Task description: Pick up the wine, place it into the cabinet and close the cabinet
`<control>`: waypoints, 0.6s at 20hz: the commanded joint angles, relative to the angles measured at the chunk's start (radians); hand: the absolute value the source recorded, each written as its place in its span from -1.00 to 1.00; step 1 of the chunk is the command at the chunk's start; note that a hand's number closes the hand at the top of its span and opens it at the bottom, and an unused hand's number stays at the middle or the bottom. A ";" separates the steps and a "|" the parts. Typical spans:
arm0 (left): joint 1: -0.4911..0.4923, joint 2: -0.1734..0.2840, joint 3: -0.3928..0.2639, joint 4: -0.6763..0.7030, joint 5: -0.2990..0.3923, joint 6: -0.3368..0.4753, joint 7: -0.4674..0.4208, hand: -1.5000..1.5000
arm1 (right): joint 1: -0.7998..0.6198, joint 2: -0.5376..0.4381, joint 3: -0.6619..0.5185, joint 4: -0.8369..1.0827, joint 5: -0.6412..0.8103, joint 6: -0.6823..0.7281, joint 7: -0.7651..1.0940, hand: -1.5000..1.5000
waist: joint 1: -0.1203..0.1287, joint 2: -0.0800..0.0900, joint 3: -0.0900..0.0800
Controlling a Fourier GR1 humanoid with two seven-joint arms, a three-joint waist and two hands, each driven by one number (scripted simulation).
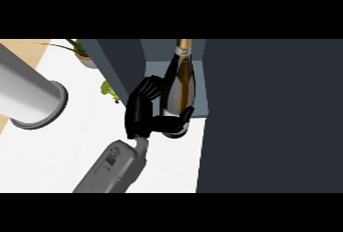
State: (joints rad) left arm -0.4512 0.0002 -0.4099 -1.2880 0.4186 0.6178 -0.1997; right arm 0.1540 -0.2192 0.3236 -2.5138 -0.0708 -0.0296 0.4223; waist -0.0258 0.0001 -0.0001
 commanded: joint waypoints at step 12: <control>-0.075 0.000 -0.051 0.331 0.259 -0.021 -0.293 1.00 | 0.066 -0.006 -0.045 -0.228 -0.127 0.036 0.097 -1.00 | -0.011 0.002 -0.001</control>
State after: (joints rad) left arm -0.4975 0.0001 -0.4552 -1.0074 0.6140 0.5947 -0.4411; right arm 0.1745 -0.2108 0.2993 -2.5145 -0.0866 0.0135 0.4083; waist -0.0370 0.0027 -0.0008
